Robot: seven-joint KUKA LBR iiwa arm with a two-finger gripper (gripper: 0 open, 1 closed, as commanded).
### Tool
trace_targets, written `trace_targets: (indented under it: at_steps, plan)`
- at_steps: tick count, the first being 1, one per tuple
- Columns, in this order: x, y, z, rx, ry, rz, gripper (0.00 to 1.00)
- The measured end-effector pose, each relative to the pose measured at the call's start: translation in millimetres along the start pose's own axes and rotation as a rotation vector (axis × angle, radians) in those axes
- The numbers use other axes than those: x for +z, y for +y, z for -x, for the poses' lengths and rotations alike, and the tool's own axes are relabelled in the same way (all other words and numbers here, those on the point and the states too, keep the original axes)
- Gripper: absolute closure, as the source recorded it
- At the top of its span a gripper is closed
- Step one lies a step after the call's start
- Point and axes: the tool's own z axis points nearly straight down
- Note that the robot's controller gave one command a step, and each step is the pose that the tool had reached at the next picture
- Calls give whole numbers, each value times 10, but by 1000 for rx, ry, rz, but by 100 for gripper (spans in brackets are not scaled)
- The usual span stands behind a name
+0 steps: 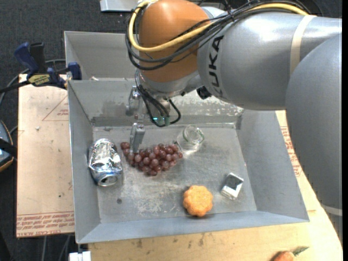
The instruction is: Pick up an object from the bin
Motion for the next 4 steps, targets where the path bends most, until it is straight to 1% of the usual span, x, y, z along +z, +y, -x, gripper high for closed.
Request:
trace_targets:
  at_steps: [1,2,3,4]
  plan:
    - [-53,-13,16,4,-8,1,0]
    - [554,-682,-113,-72,-11,1,0]
    - [762,-928,-118,-156,-7,-2,0]
    - [1146,-814,-213,-161,-9,1,0]
